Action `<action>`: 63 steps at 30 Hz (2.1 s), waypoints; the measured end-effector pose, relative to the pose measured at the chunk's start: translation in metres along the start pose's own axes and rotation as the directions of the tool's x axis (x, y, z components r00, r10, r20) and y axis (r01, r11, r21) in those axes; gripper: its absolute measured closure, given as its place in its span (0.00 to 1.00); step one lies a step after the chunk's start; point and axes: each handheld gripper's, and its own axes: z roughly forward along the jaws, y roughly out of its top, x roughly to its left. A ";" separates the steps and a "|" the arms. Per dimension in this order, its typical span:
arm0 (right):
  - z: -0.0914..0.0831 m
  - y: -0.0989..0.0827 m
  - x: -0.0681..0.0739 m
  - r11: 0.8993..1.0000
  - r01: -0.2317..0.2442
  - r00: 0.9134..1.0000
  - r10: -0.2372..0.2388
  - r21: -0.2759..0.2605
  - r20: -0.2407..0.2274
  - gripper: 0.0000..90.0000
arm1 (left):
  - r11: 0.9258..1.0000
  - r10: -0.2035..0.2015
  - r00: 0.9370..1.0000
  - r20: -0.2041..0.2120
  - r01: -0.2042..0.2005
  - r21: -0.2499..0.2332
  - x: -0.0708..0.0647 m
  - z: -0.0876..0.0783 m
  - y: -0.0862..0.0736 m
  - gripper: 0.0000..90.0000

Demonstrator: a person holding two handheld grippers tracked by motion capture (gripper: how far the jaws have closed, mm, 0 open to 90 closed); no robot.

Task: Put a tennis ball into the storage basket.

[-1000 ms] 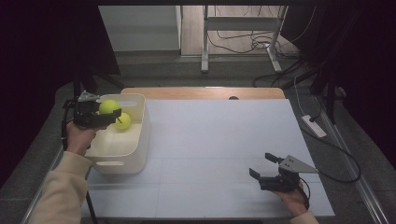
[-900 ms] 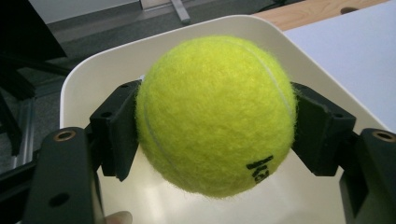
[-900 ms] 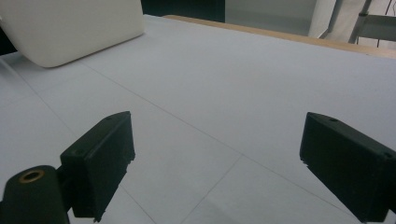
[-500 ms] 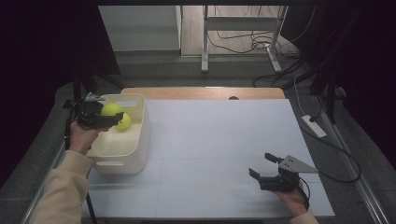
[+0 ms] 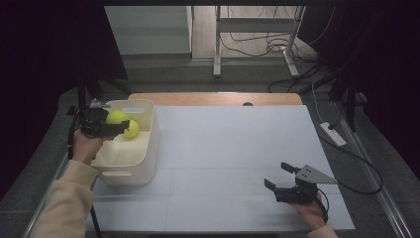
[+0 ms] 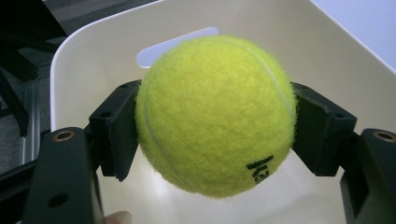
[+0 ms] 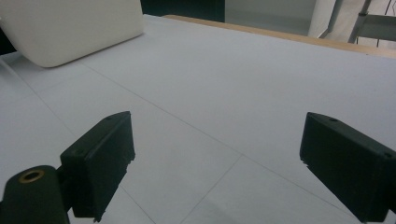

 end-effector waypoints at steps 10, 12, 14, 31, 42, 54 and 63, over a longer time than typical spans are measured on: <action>0.000 0.000 0.000 1.000 0.001 1.000 -0.001 0.000 0.000 0.11 | 1.000 -0.001 1.000 -0.018 0.001 -0.007 -0.001 -0.003 0.000 0.26; 0.000 0.000 0.000 1.000 0.001 1.000 -0.001 0.000 0.000 0.11 | 0.999 -0.008 1.000 -0.021 0.008 -0.034 -0.002 -0.006 0.000 0.22; 0.000 0.000 0.000 1.000 0.000 1.000 0.000 -0.001 0.001 0.11 | 0.998 -0.014 1.000 -0.010 0.013 -0.056 -0.002 -0.009 0.001 0.19; 0.000 0.000 -0.002 1.000 -0.006 1.000 0.006 -0.006 0.003 0.11 | 0.977 0.027 0.986 0.164 0.009 -0.215 -0.019 -0.033 -0.004 0.07; 0.001 0.000 -0.004 1.000 -0.013 1.000 0.013 -0.005 0.003 0.11 | 0.964 0.063 0.973 0.222 -0.001 -0.267 -0.034 -0.038 -0.013 0.06; -0.002 -0.002 -0.006 1.000 -0.028 1.000 0.028 0.003 0.001 0.11 | 0.948 0.110 0.958 0.266 -0.020 -0.318 -0.056 -0.044 -0.014 0.06; -0.004 -0.001 -0.005 1.000 -0.022 1.000 0.022 0.001 0.005 0.11 | 0.937 0.162 0.935 0.317 -0.045 -0.346 -0.080 -0.045 -0.024 0.06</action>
